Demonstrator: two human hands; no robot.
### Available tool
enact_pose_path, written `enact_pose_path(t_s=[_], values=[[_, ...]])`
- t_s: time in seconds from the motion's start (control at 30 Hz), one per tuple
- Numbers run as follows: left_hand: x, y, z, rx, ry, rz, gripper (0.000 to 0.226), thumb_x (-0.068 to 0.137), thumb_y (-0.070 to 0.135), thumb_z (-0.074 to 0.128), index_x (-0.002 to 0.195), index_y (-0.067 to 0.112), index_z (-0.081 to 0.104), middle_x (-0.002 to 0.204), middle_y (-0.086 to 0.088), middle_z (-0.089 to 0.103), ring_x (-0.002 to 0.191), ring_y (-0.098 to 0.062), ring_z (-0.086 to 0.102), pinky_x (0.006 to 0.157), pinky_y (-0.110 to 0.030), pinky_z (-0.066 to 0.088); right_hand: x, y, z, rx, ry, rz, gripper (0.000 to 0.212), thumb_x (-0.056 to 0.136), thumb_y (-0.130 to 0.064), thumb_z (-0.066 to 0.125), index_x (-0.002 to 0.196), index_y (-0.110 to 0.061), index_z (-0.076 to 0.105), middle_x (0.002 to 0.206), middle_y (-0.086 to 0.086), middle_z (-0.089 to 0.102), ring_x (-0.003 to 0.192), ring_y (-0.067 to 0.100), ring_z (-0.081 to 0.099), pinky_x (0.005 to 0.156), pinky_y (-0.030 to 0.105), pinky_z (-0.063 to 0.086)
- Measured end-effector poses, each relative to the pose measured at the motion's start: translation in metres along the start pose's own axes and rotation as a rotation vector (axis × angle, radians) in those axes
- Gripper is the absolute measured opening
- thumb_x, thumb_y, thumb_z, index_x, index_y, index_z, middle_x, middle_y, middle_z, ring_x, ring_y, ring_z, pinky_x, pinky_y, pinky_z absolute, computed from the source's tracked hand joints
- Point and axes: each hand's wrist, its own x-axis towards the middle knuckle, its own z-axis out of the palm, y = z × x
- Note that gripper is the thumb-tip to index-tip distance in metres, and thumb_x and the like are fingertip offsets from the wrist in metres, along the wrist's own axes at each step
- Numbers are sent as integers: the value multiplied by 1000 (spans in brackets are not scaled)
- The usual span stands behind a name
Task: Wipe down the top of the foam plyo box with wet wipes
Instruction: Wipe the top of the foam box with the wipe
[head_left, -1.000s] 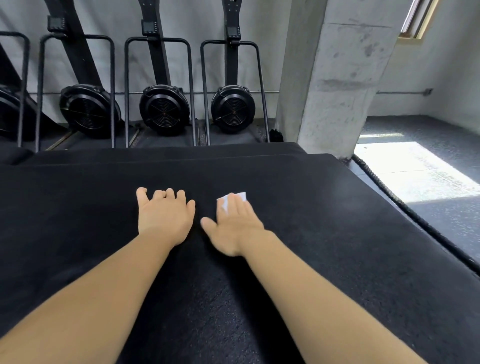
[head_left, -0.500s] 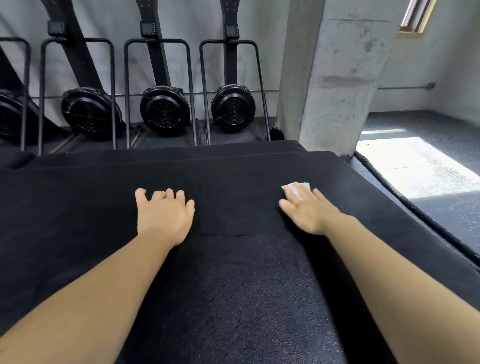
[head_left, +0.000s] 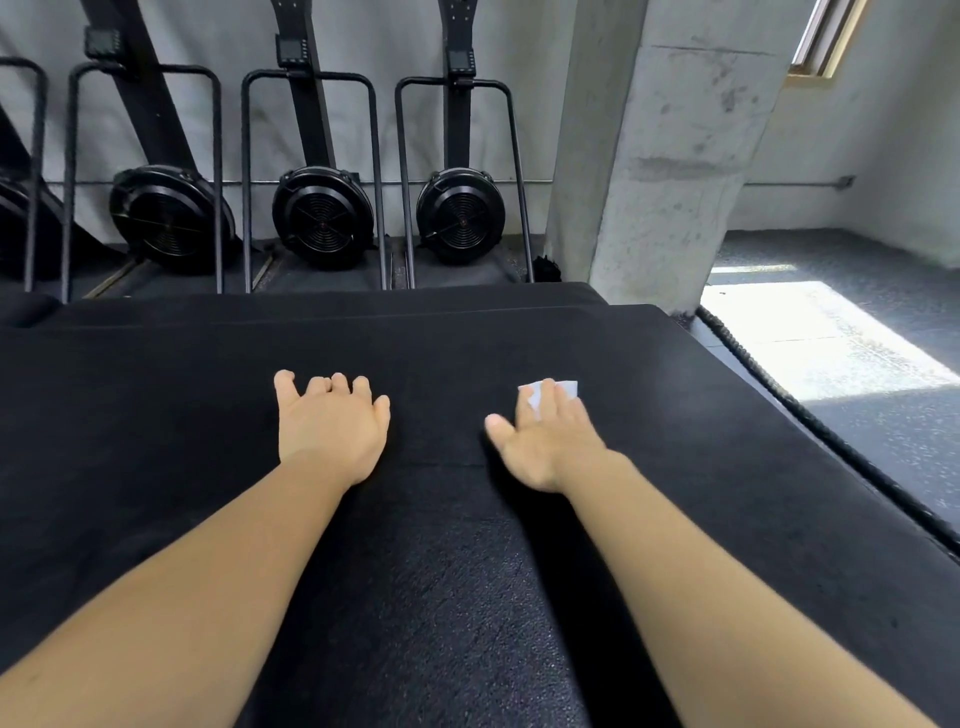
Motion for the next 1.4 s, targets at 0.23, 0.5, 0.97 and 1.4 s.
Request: enact_pose_path(t_s=[0.23,0.5,0.97,1.4], values=[[-1,1,-2,-18,0,-26,30,96,32,13,92,20,40,93,4,48,99,-21,52,107,-53,16,-22,-62,25,-77,-114,-320,71,104,-55,13,158,-15,-10,164,8,-22,149,18,-25,120,35,-14],[1,-1,1,2,7,2,41,99,39,9,93,20,45,93,5,51,99,-21,53,109,-52,14,4,34,5,-39,49,-257,57,101,-50,20,153,-29,19,163,-3,12,146,26,16,120,39,14],[-10,3,-13,46,33,4,56,100,45,9,126,14,47,104,2,59,105,-22,55,113,-50,7,-4,53,0,-55,-2,27,67,101,-52,13,158,-17,13,164,16,-4,151,32,-4,122,46,3],[-74,-25,-41,-90,-138,-70,54,99,49,10,133,21,41,135,4,51,143,-20,22,110,-51,8,-71,-73,38,-17,-129,-340,64,104,-49,15,159,-21,-3,166,1,-16,151,18,-19,120,35,-13]])
